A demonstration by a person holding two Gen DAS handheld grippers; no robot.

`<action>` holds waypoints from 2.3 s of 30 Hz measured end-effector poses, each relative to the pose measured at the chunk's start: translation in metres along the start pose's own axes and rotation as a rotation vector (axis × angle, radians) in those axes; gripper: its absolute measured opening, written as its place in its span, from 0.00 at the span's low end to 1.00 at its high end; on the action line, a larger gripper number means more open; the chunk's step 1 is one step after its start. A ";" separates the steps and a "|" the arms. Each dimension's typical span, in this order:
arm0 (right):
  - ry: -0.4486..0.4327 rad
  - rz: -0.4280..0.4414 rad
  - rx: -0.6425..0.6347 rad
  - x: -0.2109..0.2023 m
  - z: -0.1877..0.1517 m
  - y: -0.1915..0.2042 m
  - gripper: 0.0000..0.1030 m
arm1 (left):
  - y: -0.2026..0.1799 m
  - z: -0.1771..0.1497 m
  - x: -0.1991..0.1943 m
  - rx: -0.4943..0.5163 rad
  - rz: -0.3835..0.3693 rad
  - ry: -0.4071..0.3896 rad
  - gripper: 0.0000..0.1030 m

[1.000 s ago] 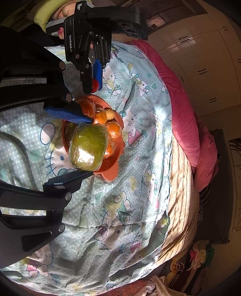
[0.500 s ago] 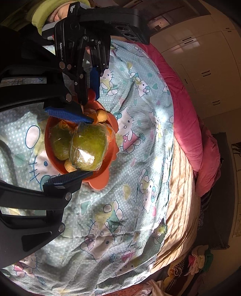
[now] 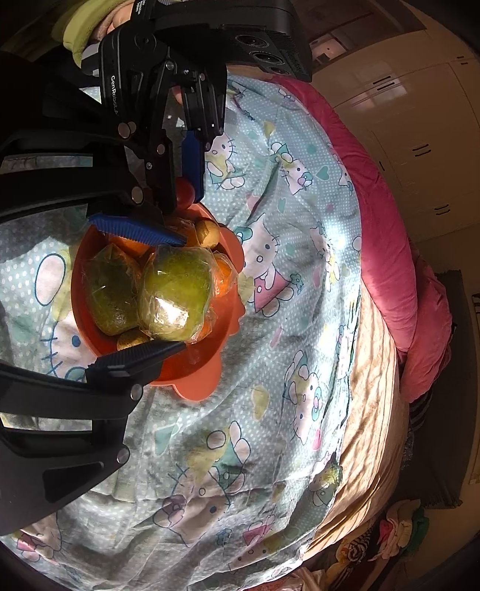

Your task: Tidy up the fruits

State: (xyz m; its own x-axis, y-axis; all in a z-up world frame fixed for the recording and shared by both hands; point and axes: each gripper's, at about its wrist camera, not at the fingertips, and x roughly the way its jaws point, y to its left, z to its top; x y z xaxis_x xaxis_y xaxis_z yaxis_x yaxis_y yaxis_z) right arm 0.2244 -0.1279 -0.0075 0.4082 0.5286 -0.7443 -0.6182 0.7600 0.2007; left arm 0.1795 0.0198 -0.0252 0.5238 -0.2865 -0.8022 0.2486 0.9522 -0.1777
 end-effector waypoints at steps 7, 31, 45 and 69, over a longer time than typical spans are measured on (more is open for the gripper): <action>0.012 -0.004 -0.003 0.005 0.001 -0.001 0.48 | 0.000 0.000 0.001 -0.001 0.000 0.000 0.22; -0.030 -0.049 0.019 -0.020 -0.007 -0.004 0.65 | 0.002 -0.001 0.000 -0.015 0.006 -0.010 0.32; -0.090 -0.159 0.035 -0.057 -0.024 -0.001 0.86 | -0.004 -0.003 -0.027 -0.016 0.026 -0.064 0.57; -0.252 -0.321 0.062 -0.122 -0.074 0.053 0.96 | -0.020 -0.044 -0.085 -0.084 0.087 -0.167 0.91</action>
State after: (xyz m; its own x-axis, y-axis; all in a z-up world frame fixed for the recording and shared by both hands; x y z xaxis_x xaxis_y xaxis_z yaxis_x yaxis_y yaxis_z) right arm 0.0919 -0.1800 0.0469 0.7302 0.3312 -0.5976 -0.3943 0.9186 0.0273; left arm 0.0939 0.0300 0.0214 0.6696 -0.2094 -0.7126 0.1313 0.9777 -0.1640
